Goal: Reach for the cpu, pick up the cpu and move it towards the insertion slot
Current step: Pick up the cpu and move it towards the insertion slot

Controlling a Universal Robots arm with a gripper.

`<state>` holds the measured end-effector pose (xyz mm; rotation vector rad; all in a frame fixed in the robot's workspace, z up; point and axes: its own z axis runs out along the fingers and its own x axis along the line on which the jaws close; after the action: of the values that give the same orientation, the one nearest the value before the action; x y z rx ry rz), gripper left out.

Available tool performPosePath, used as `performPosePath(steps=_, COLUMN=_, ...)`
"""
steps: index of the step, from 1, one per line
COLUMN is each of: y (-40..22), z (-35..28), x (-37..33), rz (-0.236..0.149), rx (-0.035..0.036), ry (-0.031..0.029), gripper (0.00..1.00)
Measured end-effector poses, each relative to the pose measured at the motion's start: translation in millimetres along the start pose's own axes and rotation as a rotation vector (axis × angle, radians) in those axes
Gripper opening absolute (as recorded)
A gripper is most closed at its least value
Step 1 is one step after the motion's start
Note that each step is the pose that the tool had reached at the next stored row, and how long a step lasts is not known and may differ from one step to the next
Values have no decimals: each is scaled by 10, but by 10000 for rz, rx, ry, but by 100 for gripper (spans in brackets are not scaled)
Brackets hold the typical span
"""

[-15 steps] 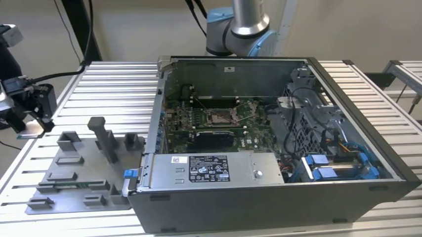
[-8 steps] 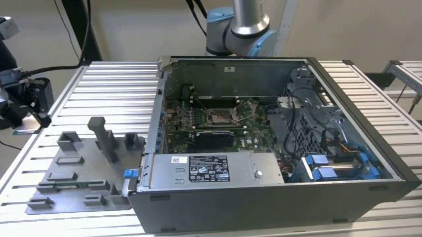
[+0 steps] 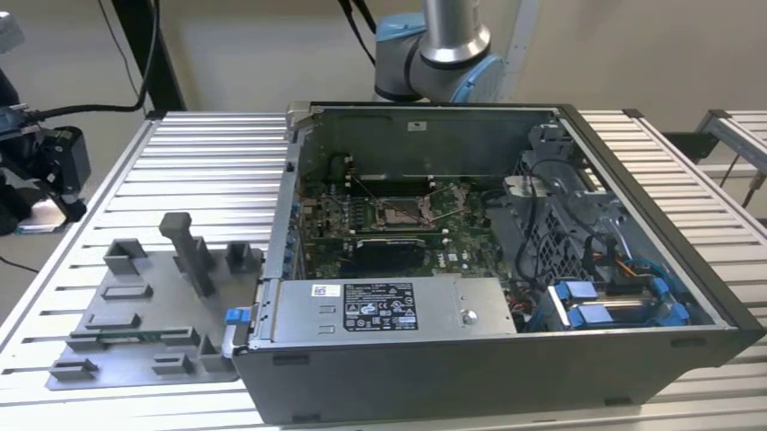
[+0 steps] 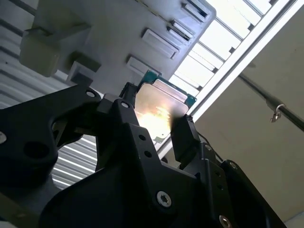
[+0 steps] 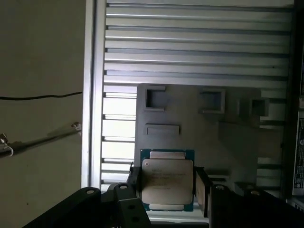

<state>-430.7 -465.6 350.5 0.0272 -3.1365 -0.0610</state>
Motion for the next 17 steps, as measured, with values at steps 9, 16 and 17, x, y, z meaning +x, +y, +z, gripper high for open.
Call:
performPosePath(steps=9, y=7, z=-179, x=1, rz=0, rx=0, ry=0, gripper=0)
performPosePath(steps=16, y=12, z=-299, x=1, rz=0, rx=0, ry=0, gripper=0)
performPosePath(steps=17, y=12, z=-315, x=1, rz=0, rx=0, ry=0, gripper=0)
